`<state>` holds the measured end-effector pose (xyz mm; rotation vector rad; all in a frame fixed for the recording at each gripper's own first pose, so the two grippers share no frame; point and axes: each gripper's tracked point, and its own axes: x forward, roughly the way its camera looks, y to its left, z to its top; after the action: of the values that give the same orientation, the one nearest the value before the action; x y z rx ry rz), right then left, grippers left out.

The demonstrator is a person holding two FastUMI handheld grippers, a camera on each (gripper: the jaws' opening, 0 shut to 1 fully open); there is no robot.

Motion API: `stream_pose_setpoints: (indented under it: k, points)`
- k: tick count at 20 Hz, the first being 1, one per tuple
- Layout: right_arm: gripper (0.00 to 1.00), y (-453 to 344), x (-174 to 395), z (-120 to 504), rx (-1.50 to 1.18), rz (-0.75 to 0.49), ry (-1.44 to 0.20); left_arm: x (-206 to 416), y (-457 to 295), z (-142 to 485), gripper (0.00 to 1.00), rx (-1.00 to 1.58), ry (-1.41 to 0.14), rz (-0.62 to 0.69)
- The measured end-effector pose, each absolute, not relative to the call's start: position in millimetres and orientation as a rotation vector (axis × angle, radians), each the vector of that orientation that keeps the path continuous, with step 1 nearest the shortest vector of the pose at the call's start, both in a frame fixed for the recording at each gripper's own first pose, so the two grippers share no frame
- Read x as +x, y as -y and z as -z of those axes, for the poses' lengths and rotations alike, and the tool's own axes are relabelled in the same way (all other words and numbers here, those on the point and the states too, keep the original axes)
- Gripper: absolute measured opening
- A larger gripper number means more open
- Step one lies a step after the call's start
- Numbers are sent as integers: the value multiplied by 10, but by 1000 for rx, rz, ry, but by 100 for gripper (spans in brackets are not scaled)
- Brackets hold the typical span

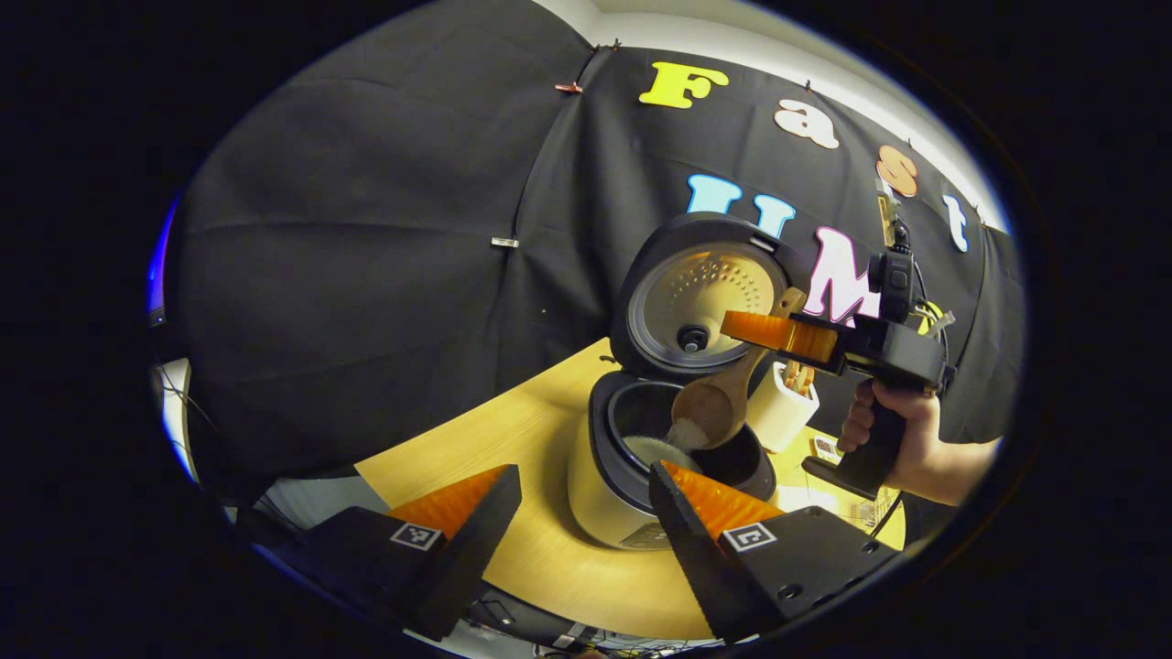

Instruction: Close the left gripper, press the button to open the rice cooker; take a wooden spoon from the chopstick holder with the right hand, scoop a spoonful of rice and pour it into the rice cooker, then put the wooden spoon back into the chopstick holder.

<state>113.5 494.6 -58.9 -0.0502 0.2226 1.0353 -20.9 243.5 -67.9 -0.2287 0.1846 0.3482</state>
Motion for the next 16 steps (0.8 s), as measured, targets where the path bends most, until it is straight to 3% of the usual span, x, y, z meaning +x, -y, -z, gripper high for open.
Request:
stream_pose_setpoints:
  k: [1,2,9,16]
  points:
    - [12,-4963,1097,599,-92,-1053,-195,-208,-2444,671,95,-225,-185,-349]
    - [17,-4984,1054,639,-135,-1073,-171,-201,-2451,676,95,-223,-187,-348]
    - [17,-4987,786,894,-294,-1197,-141,-160,-2435,662,95,-227,-185,-345]
    - [18,-4919,888,632,-149,-1136,-171,-210,-2335,648,95,-210,-179,-342]
